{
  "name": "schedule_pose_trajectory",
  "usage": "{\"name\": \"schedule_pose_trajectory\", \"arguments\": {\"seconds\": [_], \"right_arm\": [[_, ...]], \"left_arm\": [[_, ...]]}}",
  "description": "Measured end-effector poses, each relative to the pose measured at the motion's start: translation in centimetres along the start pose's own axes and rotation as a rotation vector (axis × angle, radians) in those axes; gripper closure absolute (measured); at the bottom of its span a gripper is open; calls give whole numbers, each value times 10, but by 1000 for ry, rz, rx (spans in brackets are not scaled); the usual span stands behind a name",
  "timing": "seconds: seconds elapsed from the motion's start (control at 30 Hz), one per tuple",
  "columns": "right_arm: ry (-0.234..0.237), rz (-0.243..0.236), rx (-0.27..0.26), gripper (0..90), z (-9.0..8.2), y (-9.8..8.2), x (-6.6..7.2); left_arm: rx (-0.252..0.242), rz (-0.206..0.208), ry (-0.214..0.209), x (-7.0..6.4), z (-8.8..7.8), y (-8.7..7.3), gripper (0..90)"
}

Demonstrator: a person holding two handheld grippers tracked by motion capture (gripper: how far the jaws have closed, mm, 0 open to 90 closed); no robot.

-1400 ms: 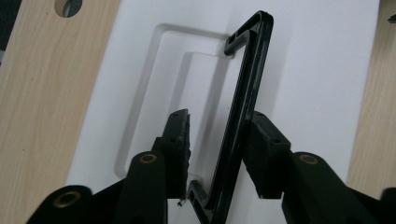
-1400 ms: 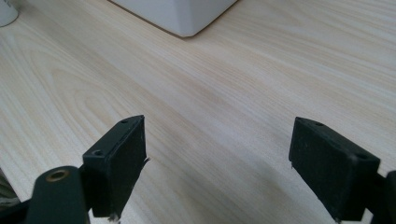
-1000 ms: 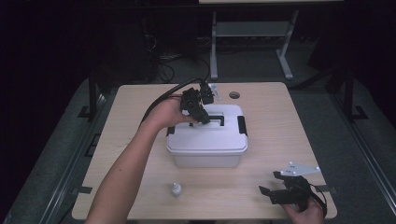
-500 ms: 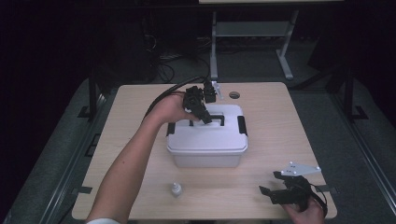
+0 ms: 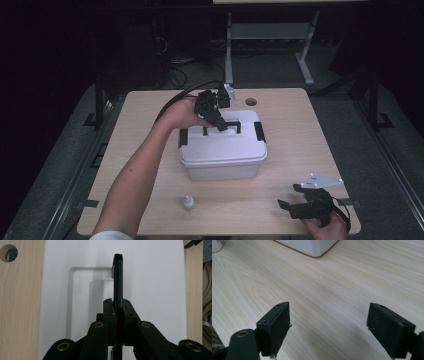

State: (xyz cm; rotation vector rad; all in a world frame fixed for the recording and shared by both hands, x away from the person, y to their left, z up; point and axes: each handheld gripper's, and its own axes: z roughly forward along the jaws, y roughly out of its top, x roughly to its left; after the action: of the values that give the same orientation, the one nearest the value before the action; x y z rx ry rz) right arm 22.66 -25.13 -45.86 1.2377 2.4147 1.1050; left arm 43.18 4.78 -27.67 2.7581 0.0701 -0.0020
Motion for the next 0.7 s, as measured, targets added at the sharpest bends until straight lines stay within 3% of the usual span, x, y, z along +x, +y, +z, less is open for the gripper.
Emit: {"name": "schedule_pose_trajectory", "arguments": {"seconds": [0.17, 0.7], "right_arm": [[1, 6, -1, 183, 1, 0, 0], [-8, 3, -9, 181, 0, 0, 0]], "left_arm": [[-25, -4, -7, 0, -5, -1, 842], [-59, -1, 43, -9, -36, 0, 842]]}}
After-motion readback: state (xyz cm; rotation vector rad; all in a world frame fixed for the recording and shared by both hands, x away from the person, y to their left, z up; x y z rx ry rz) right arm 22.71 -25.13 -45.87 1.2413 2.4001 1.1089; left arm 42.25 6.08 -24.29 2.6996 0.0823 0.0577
